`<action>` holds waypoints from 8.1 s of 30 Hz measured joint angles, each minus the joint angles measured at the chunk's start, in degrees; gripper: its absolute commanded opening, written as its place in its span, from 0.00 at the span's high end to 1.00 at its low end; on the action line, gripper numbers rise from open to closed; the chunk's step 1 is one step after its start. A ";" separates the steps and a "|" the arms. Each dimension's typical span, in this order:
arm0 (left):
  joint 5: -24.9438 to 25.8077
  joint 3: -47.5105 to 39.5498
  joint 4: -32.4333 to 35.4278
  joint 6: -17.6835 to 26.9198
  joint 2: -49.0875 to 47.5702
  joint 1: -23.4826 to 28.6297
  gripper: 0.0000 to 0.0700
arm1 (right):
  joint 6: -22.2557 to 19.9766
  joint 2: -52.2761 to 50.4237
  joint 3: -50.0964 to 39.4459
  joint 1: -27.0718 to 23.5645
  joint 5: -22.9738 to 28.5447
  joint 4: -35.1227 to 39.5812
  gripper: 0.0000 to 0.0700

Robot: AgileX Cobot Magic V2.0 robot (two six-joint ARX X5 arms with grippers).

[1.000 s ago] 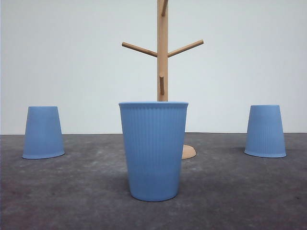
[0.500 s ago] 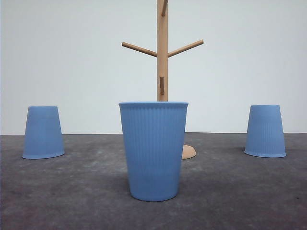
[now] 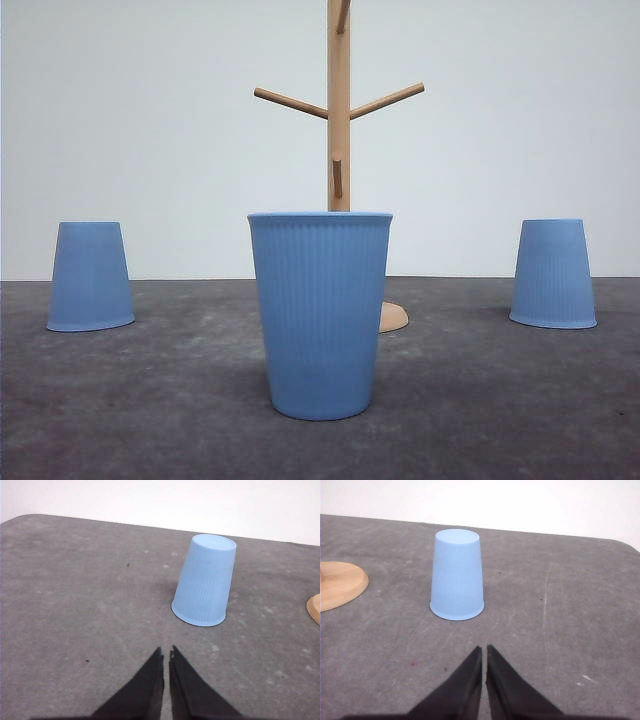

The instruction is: Place three cups

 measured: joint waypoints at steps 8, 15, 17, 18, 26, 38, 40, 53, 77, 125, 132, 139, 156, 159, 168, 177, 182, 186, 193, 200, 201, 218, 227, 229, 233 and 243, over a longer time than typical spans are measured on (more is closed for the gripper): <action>1.87 0.22 -0.15 -3.23 0.02 -0.02 1.00 | 4.21 0.00 0.05 0.02 -1.45 -0.05 0.99; 2.49 10.26 -0.81 -7.62 4.52 0.00 1.00 | 11.16 2.01 7.80 0.02 -0.21 -0.33 0.99; 2.49 14.23 -0.53 -9.03 7.95 -0.02 1.00 | 12.74 4.52 11.36 0.02 -0.04 -0.24 0.99; 2.54 16.39 -0.68 -9.63 10.31 -0.02 1.00 | 13.31 6.33 13.23 0.00 -0.04 -0.29 0.99; 8.47 35.56 -5.25 -10.95 33.77 0.00 1.00 | 13.01 25.87 30.71 0.02 -0.20 -6.99 0.99; 13.09 47.49 -9.95 -5.35 58.53 -0.88 1.00 | 2.97 52.44 45.70 0.02 -7.58 -16.70 0.99; 13.07 47.49 -10.29 -4.70 59.99 -1.01 1.00 | 2.59 54.65 45.70 0.04 -7.58 -16.75 0.99; 13.09 47.49 -14.71 -2.70 61.66 -1.19 0.17 | 1.42 56.37 45.70 0.04 -7.59 -19.28 0.06; 7.15 68.75 -21.92 6.39 85.03 -4.90 0.15 | 1.41 56.37 45.70 0.04 -10.56 -20.87 0.06; 7.59 78.80 -20.78 7.76 102.88 -5.12 0.68 | 1.38 56.37 45.70 0.03 -10.54 -20.96 0.06; 17.06 94.67 -31.74 7.74 102.86 -5.10 0.67 | 1.36 56.37 45.70 0.04 -10.54 -20.96 0.06; 28.60 108.30 -37.87 7.54 102.84 -4.93 0.68 | 1.19 56.37 45.70 0.04 -10.54 -20.96 0.06; 40.32 116.15 -36.84 4.79 102.58 -7.05 0.68 | 1.05 56.37 45.70 0.04 -10.54 -20.96 0.06; 40.51 116.28 -36.03 4.69 103.76 -8.94 0.67 | 1.05 56.37 45.70 0.04 -10.54 -20.98 0.06; 41.67 116.28 -34.12 2.63 111.09 -12.22 0.67 | 1.05 56.37 45.70 0.04 -10.54 -20.98 0.06; 42.88 116.39 -33.49 1.87 112.80 -12.66 0.27 | 1.05 56.37 45.70 0.04 -10.55 -20.98 0.06; 41.25 116.39 -34.02 1.95 113.91 -12.59 0.25 | 1.05 56.37 45.70 0.04 -10.55 -20.98 0.06; 41.17 116.39 -34.01 1.96 114.31 -12.55 0.25 | 1.05 56.37 45.70 0.04 -10.54 -20.99 0.06; 39.57 116.91 -35.26 1.95 114.32 -12.01 0.25 | 1.01 56.37 45.70 0.04 -10.54 -21.00 0.06; 32.15 125.67 -42.55 3.90 114.33 -11.14 0.25 | 1.00 56.37 45.70 0.04 -10.56 -21.00 0.06; 30.66 127.40 -43.96 4.39 114.33 -11.10 0.25 | 0.99 56.37 45.70 0.04 -10.56 -20.99 0.06; -3.79 139.12 -71.11 7.58 114.31 -12.72 0.26 | 0.99 66.97 45.70 0.04 -10.58 -9.30 0.06; -6.69 139.16 -71.21 7.30 110.20 -13.07 0.27 | 1.24 76.15 45.70 0.24 -11.97 1.02 0.06; -6.68 139.07 -71.21 7.30 107.63 -13.24 0.27 | 1.56 78.60 45.75 0.24 -12.21 3.78 0.06; -6.67 135.32 -71.21 7.30 102.10 -13.38 0.27 | 1.73 83.47 47.15 0.26 -13.31 5.88 0.06; -8.10 109.38 -71.25 5.42 88.76 -13.37 0.26 | 1.66 93.40 56.20 0.35 -13.65 6.58 0.06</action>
